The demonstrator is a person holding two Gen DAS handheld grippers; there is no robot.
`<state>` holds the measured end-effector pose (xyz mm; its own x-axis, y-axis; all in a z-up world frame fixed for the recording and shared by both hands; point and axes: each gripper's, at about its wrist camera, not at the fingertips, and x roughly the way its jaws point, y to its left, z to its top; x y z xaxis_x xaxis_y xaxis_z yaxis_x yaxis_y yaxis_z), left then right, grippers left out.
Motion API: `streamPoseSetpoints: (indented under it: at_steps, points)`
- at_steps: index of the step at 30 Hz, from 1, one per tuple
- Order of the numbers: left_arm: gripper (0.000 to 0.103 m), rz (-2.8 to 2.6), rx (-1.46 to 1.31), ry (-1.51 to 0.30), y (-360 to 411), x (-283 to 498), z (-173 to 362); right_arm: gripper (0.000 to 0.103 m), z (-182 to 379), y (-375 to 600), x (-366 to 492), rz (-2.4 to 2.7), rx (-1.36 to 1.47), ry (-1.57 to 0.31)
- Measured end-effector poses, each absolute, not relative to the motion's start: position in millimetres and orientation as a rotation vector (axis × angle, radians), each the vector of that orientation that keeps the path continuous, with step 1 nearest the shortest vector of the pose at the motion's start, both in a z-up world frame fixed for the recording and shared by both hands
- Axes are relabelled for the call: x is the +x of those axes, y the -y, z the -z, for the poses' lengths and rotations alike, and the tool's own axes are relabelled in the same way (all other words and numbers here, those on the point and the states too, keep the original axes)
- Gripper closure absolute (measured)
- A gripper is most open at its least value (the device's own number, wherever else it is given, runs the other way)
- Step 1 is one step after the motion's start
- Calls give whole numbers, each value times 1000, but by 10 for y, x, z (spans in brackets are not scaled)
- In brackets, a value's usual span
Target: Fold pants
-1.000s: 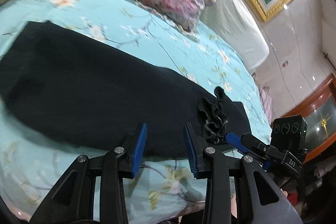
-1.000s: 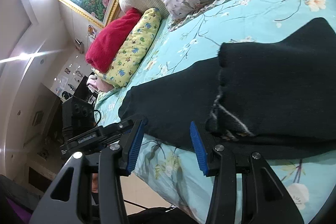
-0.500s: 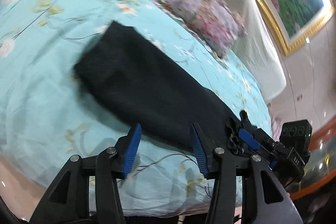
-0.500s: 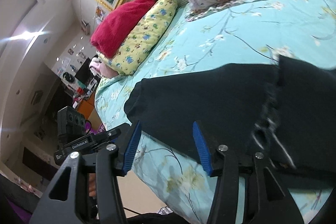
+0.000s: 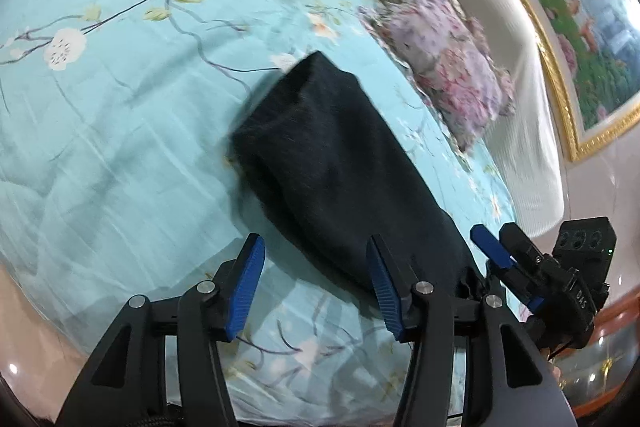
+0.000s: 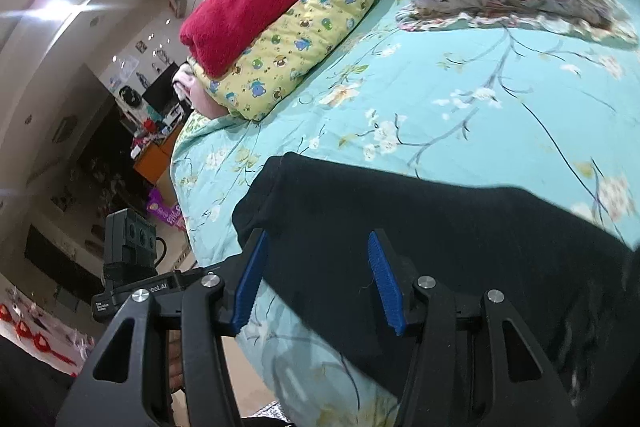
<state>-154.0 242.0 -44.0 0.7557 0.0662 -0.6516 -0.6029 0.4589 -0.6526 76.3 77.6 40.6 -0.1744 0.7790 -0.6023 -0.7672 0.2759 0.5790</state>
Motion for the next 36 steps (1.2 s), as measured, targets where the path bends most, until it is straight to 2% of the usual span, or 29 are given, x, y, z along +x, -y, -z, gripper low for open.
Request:
streamPoseSetpoints:
  at_steps: [14,24,28,29,31,36]
  points:
    - [48,-452,-1107,-561,-2609,-1459,580,49,-400,-1778,704,-1506,-308,-1035]
    - [48,-492,-1104,-552,-2641,-1371,607,49,-153,-2452,693,-1553,-553,-1021]
    - [52,-512,-1088,-564,-2658,-1293,595,52,-24,-2611,629,-1568,-604,-1045]
    - [58,-518,-1088,-564,-2665,-1295,602,61,-4,-2633,619,-1570,-607,-1051]
    - [69,-532,-1088,-569,-2690,-1307,625,68,28,-2644,610,-1575,-601,-1078]
    - [79,-503,-1122,-560,-2732,-1335,636,78,-58,-2563,601,-1571,-565,-1070]
